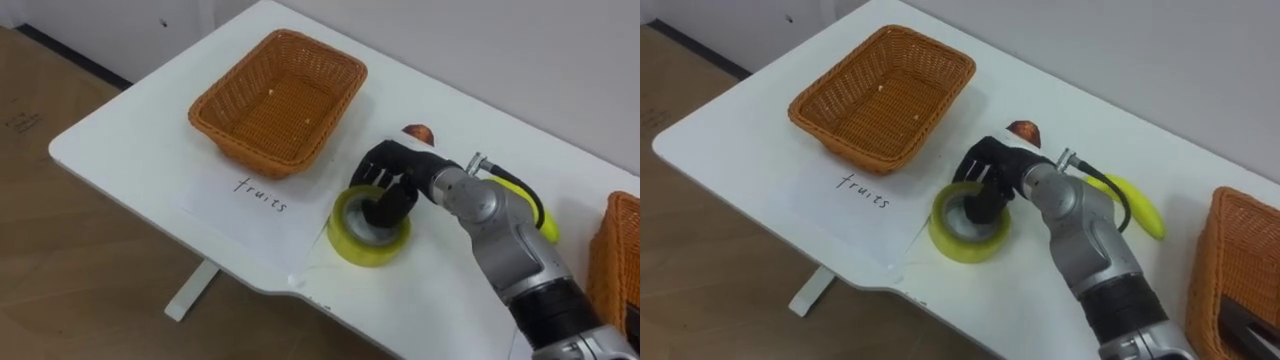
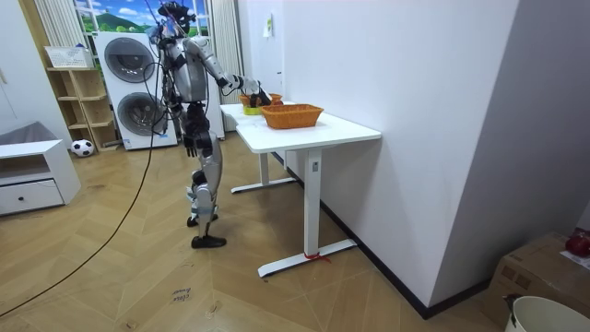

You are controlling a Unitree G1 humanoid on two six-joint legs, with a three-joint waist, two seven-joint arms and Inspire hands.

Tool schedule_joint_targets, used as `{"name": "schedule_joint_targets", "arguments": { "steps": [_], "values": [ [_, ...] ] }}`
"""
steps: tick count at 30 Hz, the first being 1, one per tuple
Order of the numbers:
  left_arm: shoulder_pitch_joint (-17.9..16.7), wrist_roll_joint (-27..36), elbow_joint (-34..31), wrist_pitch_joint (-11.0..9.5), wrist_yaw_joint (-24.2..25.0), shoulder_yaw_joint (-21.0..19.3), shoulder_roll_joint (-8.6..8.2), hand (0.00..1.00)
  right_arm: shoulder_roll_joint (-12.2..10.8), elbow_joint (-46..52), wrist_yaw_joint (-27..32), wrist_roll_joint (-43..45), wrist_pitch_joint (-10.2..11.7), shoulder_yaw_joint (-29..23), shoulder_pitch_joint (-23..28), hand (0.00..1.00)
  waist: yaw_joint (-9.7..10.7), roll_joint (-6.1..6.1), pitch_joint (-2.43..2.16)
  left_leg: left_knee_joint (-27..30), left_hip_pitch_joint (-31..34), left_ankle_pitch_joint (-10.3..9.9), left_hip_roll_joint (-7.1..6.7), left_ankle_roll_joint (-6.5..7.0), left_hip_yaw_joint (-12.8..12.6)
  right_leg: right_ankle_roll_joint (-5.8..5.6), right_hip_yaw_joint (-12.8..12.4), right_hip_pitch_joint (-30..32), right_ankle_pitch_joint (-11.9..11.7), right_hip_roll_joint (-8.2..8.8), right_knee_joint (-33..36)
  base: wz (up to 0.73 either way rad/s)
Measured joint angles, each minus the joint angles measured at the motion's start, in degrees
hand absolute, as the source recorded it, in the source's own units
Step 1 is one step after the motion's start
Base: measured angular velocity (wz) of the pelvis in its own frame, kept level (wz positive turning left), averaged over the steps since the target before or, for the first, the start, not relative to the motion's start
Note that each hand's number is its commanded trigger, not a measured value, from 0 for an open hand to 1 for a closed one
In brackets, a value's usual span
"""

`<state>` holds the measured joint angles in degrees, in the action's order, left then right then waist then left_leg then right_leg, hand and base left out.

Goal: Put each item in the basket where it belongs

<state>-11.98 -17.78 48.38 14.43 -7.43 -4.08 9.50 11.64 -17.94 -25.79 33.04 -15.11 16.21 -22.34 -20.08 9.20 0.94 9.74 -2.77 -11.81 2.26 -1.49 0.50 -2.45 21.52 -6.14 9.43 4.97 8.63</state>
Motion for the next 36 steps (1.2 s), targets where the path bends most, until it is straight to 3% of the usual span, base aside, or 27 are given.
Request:
{"name": "schedule_joint_targets", "arguments": {
  "steps": [4,8,10,13,16,20,26,36],
  "values": [
    [-1.17,0.27,-1.37,-1.43,-0.78,-0.82,0.01,0.0,0.91,7.23,0.63,0.48,2.0,-2.11,6.27,1.0,1.62,-0.16,0.06,0.21,0.09,0.0,-0.04,0.01,-0.07,0.0,-1.07,0.5,0.0,0.02,-0.01,0.03],
    [-1.72,2.54,-1.44,-3.81,-1.03,-1.74,-0.32,0.0,2.23,14.79,0.6,0.62,3.82,-3.93,12.41,1.0,4.75,-1.51,0.11,-0.01,0.11,0.01,-0.09,0.02,-0.94,0.0,-3.6,0.77,0.0,-0.03,0.03,-0.09],
    [-2.35,2.56,-0.99,-5.58,-1.18,-2.06,-0.64,0.0,3.29,17.0,0.6,0.57,3.97,-4.48,13.91,1.0,5.7,-1.92,-0.11,-0.13,0.03,0.02,-0.06,0.04,-2.14,-0.01,-4.55,1.33,0.0,-0.01,0.05,-0.32],
    [-2.5,2.63,-0.16,-7.34,-2.07,-2.53,-1.06,0.0,4.76,18.84,0.64,0.52,4.75,-7.01,15.07,1.0,9.13,-2.49,-0.06,-0.13,-0.16,0.04,0.04,0.04,-3.29,-0.02,-5.71,1.65,-0.01,-0.04,0.03,-0.23],
    [-2.65,2.64,-0.17,-8.41,-2.14,-2.59,-1.3,0.0,5.25,20.17,1.27,0.17,5.02,-11.1,15.23,1.0,10.87,-2.41,-0.15,-0.2,-0.44,0.04,0.26,0.03,-5.05,-0.14,-7.27,2.41,-0.08,-0.2,0.13,-0.31],
    [-2.45,6.22,-0.58,-10.08,-2.17,-2.47,-1.65,0.0,5.61,25.45,2.56,0.09,5.08,-15.49,16.08,1.0,13.78,-2.23,-0.34,-0.24,-0.85,0.04,0.23,0.03,-5.33,-0.21,-7.71,2.44,-0.13,-0.2,0.24,-0.11],
    [-2.25,9.06,-0.59,-11.11,-2.0,-2.54,-2.05,0.0,5.55,30.37,3.28,-1.18,5.28,-17.88,16.95,1.0,14.06,-2.18,-0.52,-0.36,-1.96,0.04,0.23,0.03,-6.57,-0.4,-9.56,2.3,-0.26,-0.22,0.43,-0.14],
    [-3.39,11.4,-0.3,-11.29,-1.87,-2.6,-1.81,0.0,5.5,29.42,6.78,-3.98,5.71,-21.37,17.18,1.0,15.76,-3.07,-0.64,-0.51,-2.91,0.03,0.24,0.04,-6.63,-0.46,-9.85,1.84,-0.35,-0.18,1.12,0.0]
  ]
}}
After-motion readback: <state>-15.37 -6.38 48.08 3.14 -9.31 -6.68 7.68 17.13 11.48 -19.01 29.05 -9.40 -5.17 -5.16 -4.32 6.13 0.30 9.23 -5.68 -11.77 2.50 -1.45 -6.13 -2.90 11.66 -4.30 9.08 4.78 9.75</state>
